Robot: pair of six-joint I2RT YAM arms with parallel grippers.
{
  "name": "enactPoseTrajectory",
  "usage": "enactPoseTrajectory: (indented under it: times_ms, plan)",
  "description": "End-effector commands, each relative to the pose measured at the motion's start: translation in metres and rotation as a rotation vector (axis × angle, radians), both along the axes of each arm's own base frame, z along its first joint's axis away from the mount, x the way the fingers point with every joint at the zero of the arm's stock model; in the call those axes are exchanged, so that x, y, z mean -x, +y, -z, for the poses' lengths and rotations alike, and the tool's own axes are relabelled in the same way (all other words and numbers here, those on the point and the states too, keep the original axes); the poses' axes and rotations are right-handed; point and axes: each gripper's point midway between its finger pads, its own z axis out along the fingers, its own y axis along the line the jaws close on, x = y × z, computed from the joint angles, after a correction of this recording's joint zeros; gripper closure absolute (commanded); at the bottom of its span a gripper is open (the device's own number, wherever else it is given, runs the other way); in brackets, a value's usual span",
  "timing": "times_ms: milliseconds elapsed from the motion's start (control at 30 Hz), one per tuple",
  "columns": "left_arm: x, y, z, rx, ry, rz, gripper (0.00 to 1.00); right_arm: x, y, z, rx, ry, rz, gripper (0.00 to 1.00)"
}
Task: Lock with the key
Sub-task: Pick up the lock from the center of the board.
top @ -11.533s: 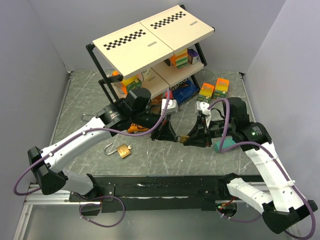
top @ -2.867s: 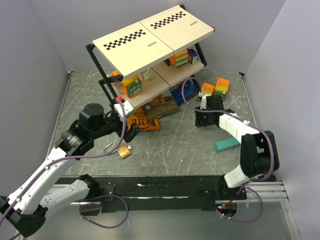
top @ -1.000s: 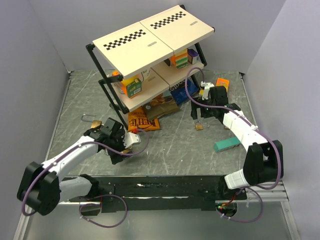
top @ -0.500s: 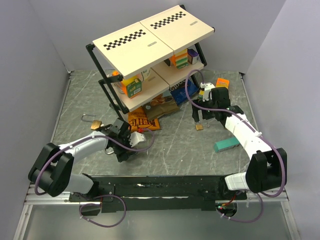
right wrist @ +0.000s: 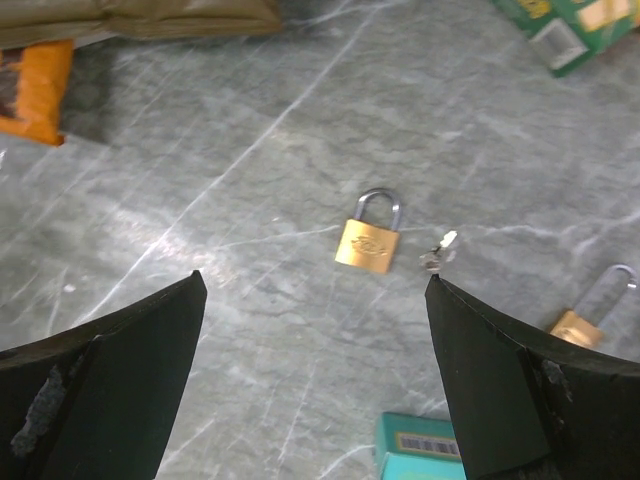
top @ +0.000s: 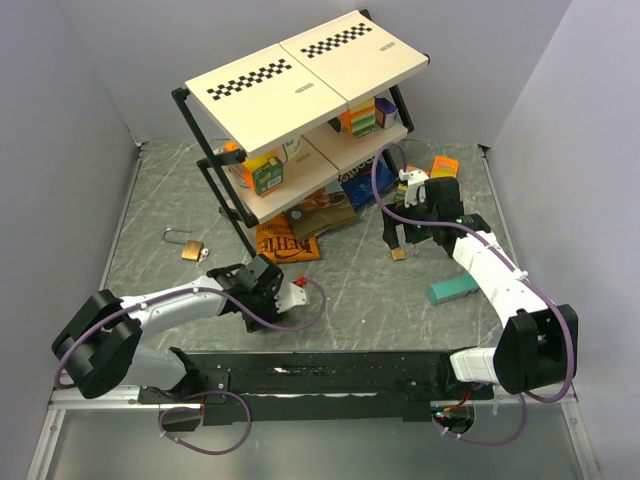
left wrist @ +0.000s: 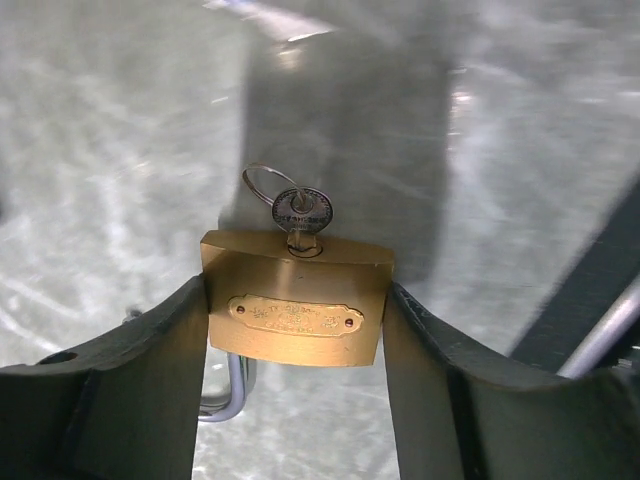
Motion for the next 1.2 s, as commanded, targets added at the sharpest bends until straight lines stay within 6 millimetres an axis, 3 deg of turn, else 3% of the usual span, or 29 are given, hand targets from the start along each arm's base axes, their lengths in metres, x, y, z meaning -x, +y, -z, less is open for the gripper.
enactPoseTrajectory:
  times_ms: [0,233,367,567,733,933,1167]
  plan:
    - [0.021,-0.017,-0.010,0.049,0.047,0.033,0.96,0.017,0.026,-0.018,-0.117,0.008,-0.124,0.01]
    - [0.013,-0.060,-0.050,0.173,0.005,0.064,0.99,0.054,0.055,-0.017,-0.276,0.125,-0.262,0.01]
    - [0.007,-0.092,-0.085,0.273,-0.047,0.115,0.99,0.070,0.068,-0.015,-0.361,0.204,-0.311,0.01]
    - [-0.002,-0.128,-0.120,0.372,-0.069,0.152,0.99,0.098,0.090,-0.002,-0.548,0.427,-0.367,0.02]
    - [-0.014,-0.164,-0.146,0.449,-0.111,0.159,0.99,0.107,0.105,-0.008,-0.698,0.515,-0.372,0.01]
    - [-0.018,-0.194,-0.163,0.508,-0.144,0.178,0.99,0.117,0.118,-0.026,-0.838,0.585,-0.433,0.01]
    - [-0.022,-0.215,-0.175,0.536,-0.161,0.192,0.99,0.129,0.127,-0.011,-0.819,0.641,-0.448,0.01]
